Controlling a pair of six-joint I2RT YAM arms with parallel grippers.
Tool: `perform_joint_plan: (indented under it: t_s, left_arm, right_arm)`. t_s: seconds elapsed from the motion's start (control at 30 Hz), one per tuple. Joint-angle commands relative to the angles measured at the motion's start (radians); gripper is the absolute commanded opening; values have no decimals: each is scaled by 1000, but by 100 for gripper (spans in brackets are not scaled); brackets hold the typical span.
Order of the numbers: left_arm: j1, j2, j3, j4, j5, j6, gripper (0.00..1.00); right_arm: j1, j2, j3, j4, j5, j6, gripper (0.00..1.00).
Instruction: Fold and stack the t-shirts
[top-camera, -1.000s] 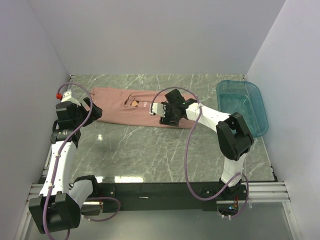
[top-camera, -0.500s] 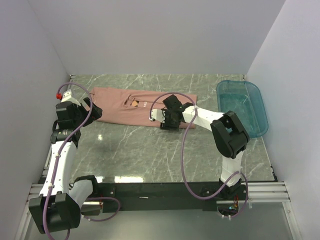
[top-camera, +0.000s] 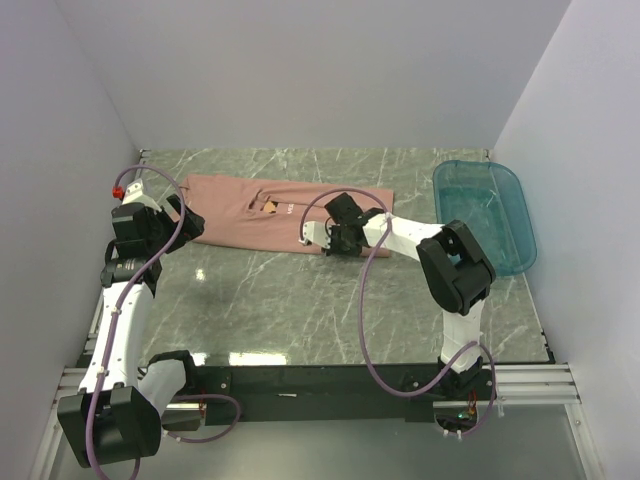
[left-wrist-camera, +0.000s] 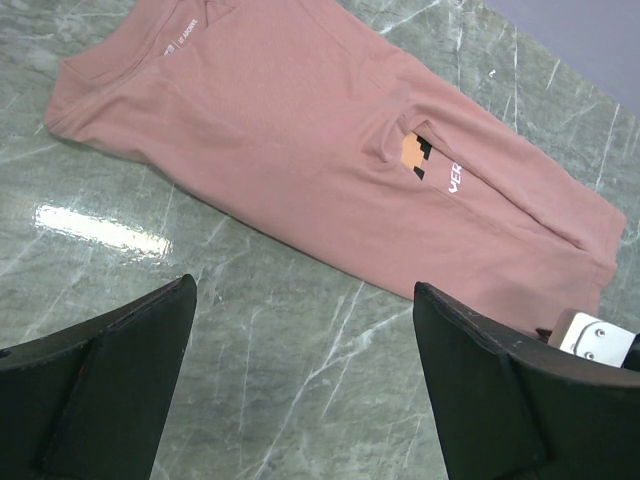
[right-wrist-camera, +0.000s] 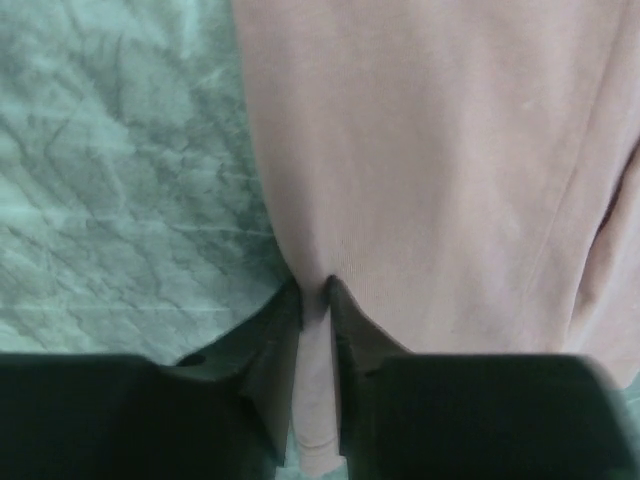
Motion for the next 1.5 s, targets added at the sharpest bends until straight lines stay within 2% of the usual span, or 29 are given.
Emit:
perform_joint_plan:
  t_s: [0.0,0.07,0.17,0.53,0.9,1.1,1.23,1.3,1.33,1.47]
  left_arm:
    - [-2,-12,7,40,14,12,95]
    - [-2,-14,7,40,16,10,95]
    - [-2,-14,7,41,17,12,95]
    - [-2,-15,6,40,19,12,95]
    - [-2,-22,4,40,19,9,95]
    - [-2,-25,4,38,17,9,95]
    - [-1,-25,4,38,17,10,95]
    - [-2,-22,4,38,16,10,95]
    - [-1,-23,4,38,16,10,95]
    - [-2,-23,4,40,17,10,95]
  right_arm:
    - [7,-6,-22,-35,-7,9,19]
    - [7,-22,-48,-32,-12,12,7]
    - [8,-47,-89,-28,-13,12,0]
    - [43,-220,-249,-85,-77,48,0]
    - [212,-335,-402,-126,-85,260,0]
    - [270,-391,-436,-161,-130,292,0]
    - [299,-434,-427,-203,-160,262,6]
    - [300,-444,-404,-224,-162,247,14]
    - [298,-458,-395,-232,-151,242,25]
    - [272,-512,-344,-258,-136,214,51]
